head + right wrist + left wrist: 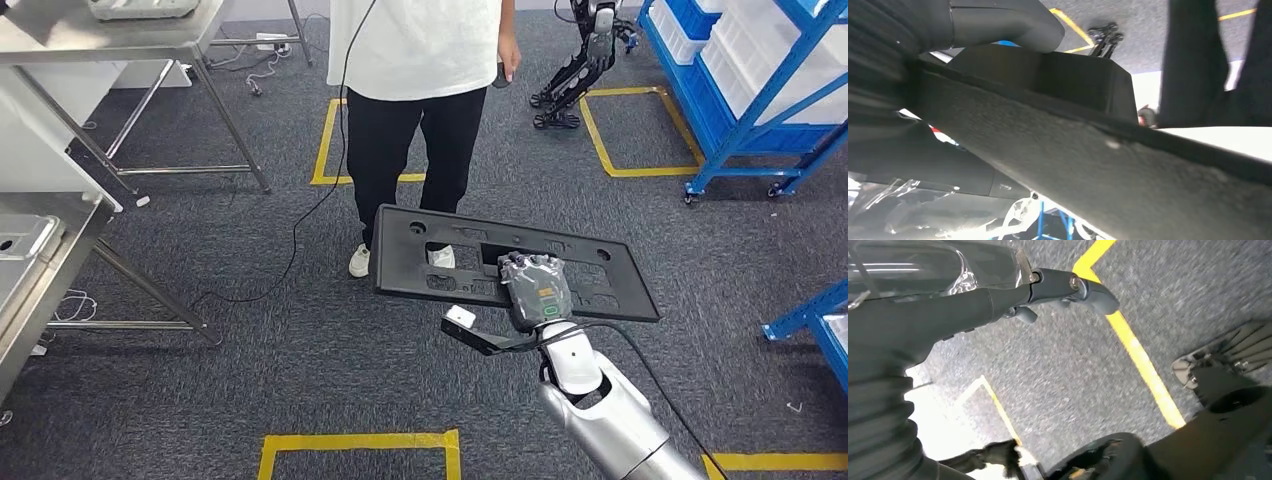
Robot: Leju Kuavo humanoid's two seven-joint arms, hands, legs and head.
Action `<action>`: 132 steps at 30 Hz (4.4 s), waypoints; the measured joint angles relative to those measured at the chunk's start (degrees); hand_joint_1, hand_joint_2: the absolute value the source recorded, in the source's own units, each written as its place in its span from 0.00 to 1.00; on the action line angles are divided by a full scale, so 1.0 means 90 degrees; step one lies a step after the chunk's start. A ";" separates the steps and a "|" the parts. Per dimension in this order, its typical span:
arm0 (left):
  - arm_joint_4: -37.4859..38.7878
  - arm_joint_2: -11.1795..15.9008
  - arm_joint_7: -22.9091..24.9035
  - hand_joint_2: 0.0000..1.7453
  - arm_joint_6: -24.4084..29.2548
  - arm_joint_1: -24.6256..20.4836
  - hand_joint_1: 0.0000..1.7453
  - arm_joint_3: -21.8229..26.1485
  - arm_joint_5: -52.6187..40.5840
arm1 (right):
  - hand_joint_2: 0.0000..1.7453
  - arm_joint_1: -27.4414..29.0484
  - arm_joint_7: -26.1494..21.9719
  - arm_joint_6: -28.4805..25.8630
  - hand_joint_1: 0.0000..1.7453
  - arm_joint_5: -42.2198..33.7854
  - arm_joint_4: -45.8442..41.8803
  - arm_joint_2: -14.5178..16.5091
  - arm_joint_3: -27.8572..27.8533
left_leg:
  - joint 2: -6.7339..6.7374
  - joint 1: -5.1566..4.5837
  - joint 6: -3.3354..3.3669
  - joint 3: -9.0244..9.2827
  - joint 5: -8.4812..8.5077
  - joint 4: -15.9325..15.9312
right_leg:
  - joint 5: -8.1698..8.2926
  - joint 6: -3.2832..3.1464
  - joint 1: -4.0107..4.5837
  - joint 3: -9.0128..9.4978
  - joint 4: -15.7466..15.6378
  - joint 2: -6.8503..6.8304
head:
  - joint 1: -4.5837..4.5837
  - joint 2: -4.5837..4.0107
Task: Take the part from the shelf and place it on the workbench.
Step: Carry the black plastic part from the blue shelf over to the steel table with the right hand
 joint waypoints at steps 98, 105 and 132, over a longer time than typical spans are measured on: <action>0.0027 -0.0031 0.0192 1.00 -0.0110 0.0019 0.00 0.0002 -0.0312 | 1.00 0.0131 0.0067 0.0393 1.00 0.0103 -0.0361 0.0121 0.0094 | -0.0477 -0.0082 0.0323 0.0474 -0.0356 0.0111 | -0.0117 0.0313 -0.0010 -0.0323 0.0897 0.0341 | 0.0005 -0.0002; 0.0024 -0.0020 0.0211 1.00 -0.0100 0.0049 0.00 0.0002 -0.0316 | 1.00 0.0122 0.0041 0.0357 1.00 0.0074 -0.0350 0.0164 0.0099 | -0.0799 -0.0114 0.0192 0.0429 -0.0589 0.0321 | 0.0464 0.0106 -0.0112 0.0298 -0.0528 0.0510 | 0.0004 -0.0001; 0.0016 -0.0052 0.0290 1.00 -0.0080 0.0009 0.00 0.0003 -0.0346 | 1.00 0.0138 -0.0018 0.0445 1.00 -0.0100 -0.0263 0.0198 0.0105 | -0.0320 -0.0063 0.0157 0.0650 -0.0603 0.0152 | 0.0689 0.0156 -0.0047 0.0108 -0.0490 0.0294 | 0.0004 -0.0001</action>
